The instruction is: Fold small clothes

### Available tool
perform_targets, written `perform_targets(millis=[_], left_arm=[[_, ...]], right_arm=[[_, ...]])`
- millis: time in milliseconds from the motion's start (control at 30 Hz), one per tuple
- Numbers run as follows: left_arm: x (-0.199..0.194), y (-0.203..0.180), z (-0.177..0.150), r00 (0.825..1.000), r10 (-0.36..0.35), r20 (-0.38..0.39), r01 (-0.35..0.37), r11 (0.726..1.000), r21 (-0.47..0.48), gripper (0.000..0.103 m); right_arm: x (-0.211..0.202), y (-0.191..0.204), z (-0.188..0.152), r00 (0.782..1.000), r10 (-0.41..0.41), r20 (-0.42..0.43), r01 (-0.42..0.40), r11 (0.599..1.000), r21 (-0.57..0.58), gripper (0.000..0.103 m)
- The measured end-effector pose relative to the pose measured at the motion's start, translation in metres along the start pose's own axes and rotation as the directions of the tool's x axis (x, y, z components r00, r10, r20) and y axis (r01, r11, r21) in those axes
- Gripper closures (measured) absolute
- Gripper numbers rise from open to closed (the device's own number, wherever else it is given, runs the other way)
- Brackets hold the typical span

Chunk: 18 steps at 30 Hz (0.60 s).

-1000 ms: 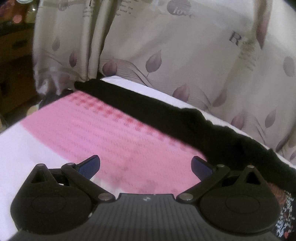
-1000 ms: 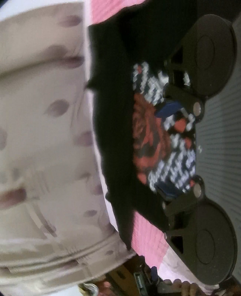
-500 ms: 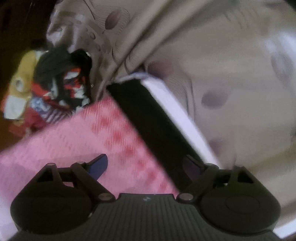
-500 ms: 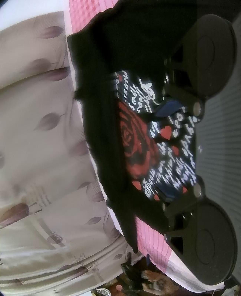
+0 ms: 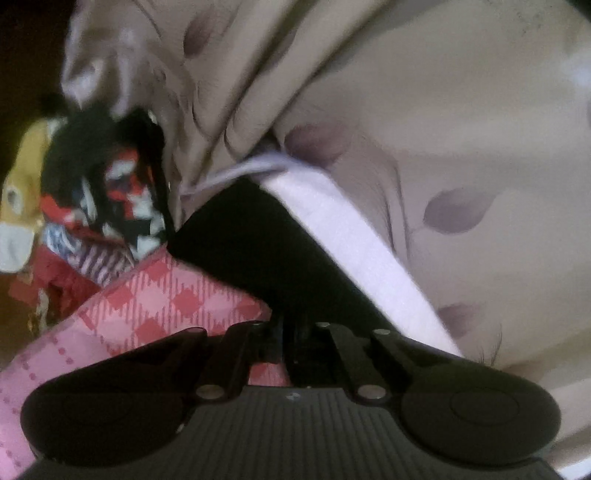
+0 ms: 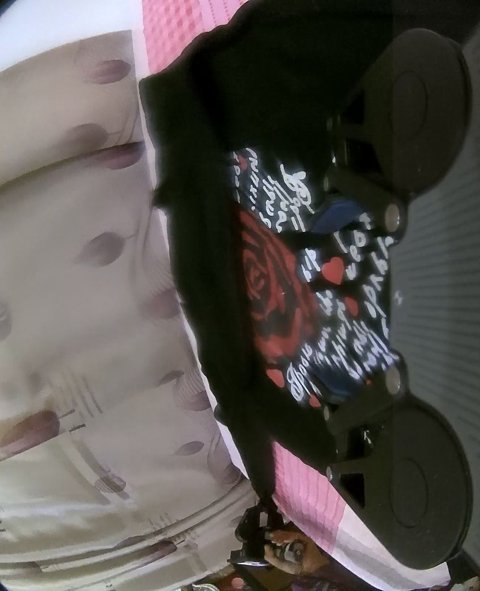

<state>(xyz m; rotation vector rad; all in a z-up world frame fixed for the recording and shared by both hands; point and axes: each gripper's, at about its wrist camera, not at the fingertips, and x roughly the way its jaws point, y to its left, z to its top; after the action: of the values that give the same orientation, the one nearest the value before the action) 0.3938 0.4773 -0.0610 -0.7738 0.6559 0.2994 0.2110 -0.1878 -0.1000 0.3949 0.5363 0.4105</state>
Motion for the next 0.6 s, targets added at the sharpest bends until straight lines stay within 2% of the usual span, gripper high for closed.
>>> perform_targets(millis=[100, 200, 267, 333, 433, 600], left_arm=[[-0.024, -0.017, -0.006, 0.994, -0.079, 0.080, 0.081, 0.996, -0.030, 0.099], [-0.055, -0.066, -0.013, 0.983, -0.134, 0.125, 0.124, 0.989, 0.084, 0.099], [-0.077, -0.108, -0.025, 0.972, -0.192, 0.136, 0.167, 0.970, 0.176, 0.099], [-0.098, -0.154, -0.043, 0.958, -0.252, 0.136, 0.209, 0.939, 0.272, 0.099], [-0.118, -0.227, -0.081, 0.936, -0.344, 0.073, 0.291, 0.875, 0.386, 0.099], [-0.119, -0.326, -0.173, 0.893, -0.436, -0.109, 0.427, 0.747, 0.510, 0.099]], right_arm=[[-0.002, -0.004, 0.000, 1.000, 0.012, 0.013, -0.012, 1.000, 0.019, 0.025], [-0.005, -0.010, 0.000, 0.999, 0.029, 0.036, -0.031, 0.998, 0.057, 0.025], [-0.008, -0.015, 0.001, 0.998, 0.040, 0.052, -0.044, 0.995, 0.085, 0.025], [-0.011, -0.018, 0.001, 0.996, 0.050, 0.072, -0.057, 0.993, 0.105, 0.025], [-0.014, -0.022, 0.001, 0.994, 0.063, 0.093, -0.074, 0.989, 0.124, 0.025], [-0.019, -0.027, 0.000, 0.989, 0.083, 0.123, -0.100, 0.985, 0.138, 0.025]])
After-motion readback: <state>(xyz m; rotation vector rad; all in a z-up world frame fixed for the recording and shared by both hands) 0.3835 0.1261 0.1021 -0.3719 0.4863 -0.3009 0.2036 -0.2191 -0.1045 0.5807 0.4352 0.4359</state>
